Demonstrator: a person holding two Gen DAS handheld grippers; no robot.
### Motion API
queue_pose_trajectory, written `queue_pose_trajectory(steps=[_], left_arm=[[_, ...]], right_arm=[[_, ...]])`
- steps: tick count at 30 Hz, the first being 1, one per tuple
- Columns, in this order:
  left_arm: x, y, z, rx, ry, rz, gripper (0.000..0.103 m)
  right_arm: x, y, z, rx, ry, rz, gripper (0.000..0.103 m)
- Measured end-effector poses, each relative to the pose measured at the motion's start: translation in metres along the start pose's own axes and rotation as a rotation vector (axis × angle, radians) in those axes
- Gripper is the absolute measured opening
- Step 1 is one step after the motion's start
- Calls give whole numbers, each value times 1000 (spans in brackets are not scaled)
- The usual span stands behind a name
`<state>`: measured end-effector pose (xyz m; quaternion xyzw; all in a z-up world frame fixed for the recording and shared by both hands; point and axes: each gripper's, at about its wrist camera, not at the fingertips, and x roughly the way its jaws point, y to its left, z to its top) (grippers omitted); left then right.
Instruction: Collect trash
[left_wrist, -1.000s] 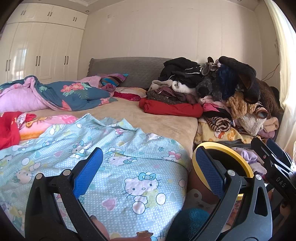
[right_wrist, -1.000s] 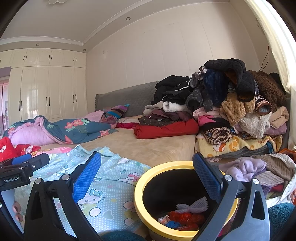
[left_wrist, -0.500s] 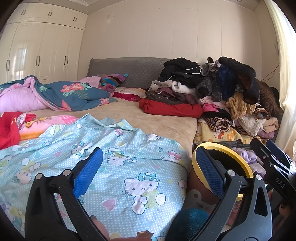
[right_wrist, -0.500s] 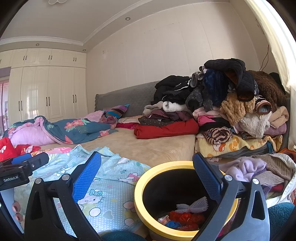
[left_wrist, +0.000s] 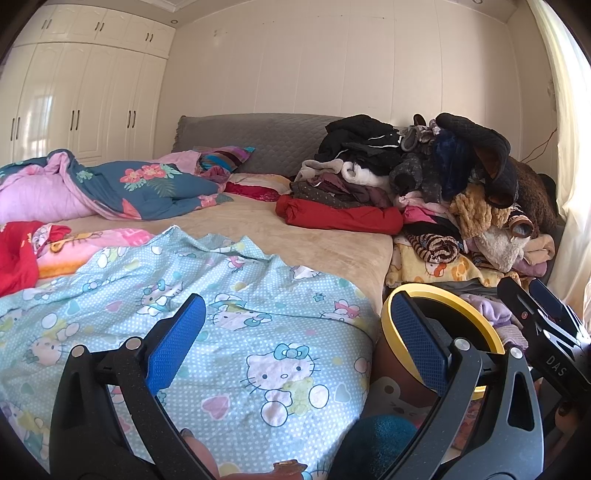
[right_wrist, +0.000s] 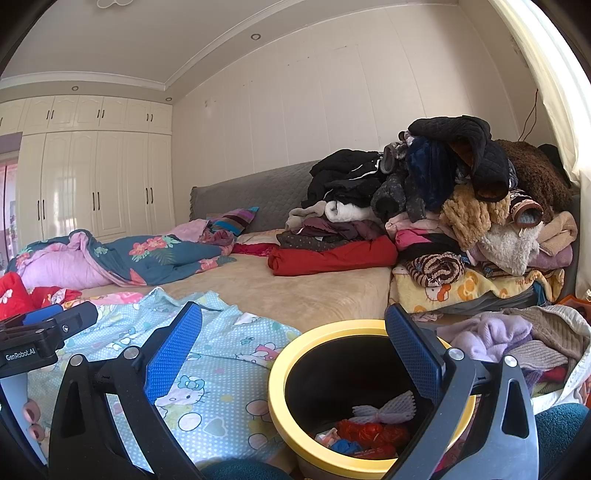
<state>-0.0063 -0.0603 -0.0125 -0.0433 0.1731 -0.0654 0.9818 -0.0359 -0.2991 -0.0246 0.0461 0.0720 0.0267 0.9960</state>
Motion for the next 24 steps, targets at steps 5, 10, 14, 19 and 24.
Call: queue_pose_trajectory(steps=[5,10,14,19,24], left_arm=[[2,-3,0,3,13,6,92],[3,-2,1,1,13,8,92],[5,3,0,-18,29,20,92],[8,15,-1,-30,42,58,92],[13,58,2,-132,60,155,92]], right_arm=[[1,0,0,1,6,0,97],[1,1,0,-5,11,0,97],[3,5,-2,-19,19,8,97],[10,17,-2,-49,32,43,97],[33,54,5,-77,82,170,97]])
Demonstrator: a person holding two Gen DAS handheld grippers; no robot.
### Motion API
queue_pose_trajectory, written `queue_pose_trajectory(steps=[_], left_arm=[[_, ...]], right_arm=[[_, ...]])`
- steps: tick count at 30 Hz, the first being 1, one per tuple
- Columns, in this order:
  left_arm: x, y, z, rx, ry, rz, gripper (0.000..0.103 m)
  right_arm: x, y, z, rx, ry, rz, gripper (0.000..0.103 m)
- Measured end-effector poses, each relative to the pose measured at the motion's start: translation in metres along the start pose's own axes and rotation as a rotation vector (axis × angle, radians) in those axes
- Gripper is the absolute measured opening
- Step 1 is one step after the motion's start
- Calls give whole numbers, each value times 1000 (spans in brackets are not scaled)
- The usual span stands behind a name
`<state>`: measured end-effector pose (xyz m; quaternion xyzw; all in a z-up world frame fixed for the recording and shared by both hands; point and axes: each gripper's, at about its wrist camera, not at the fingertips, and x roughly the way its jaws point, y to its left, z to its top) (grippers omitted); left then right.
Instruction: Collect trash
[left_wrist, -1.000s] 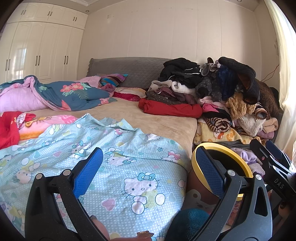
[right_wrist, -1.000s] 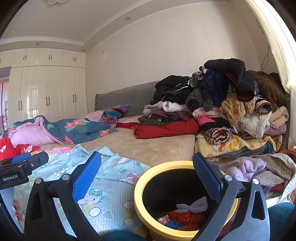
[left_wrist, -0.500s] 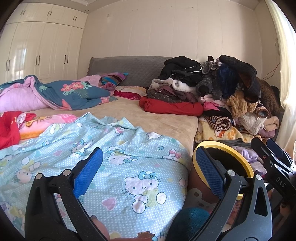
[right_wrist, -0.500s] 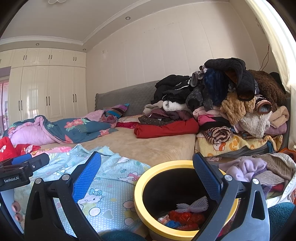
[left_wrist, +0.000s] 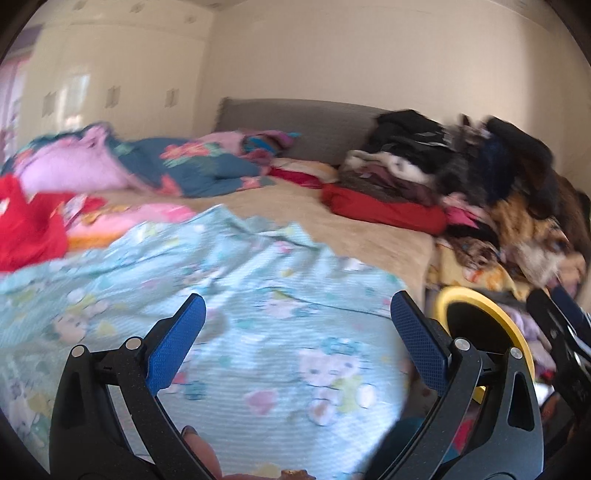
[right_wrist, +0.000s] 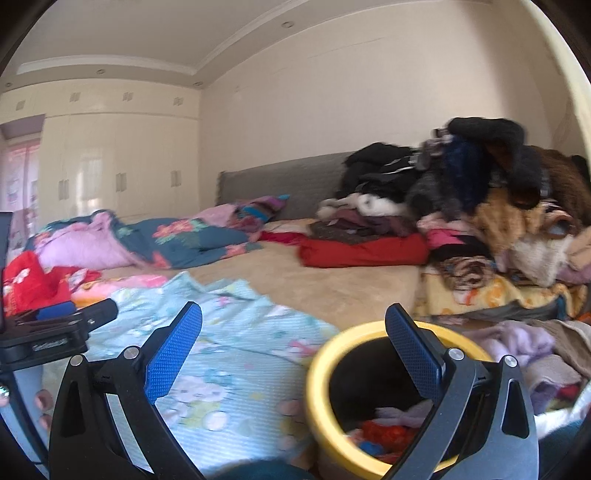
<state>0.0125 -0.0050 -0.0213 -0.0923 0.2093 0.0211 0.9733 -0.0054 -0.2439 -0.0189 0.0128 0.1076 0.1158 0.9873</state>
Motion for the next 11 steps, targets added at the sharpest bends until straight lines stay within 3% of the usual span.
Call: queue_pose_trajectory(steps=[2,4,7,10,11], left_arm=[[5,33,5,-75,19,60,92],[9,78,7,-150,29,181,92],[13,163,3,-237,73,446,92],[18,256,-11,-349,174,692,92],[22,283,-18,-372,217,743,92]], right_arm=[[22,30,4,-30,55,94,97],[54,73,3,-67,166,235,97],[96,145,-11,-116,341,433,97],[139,246,-51,-266,594,648,97],[139,246,-51,-266,594,648,97]])
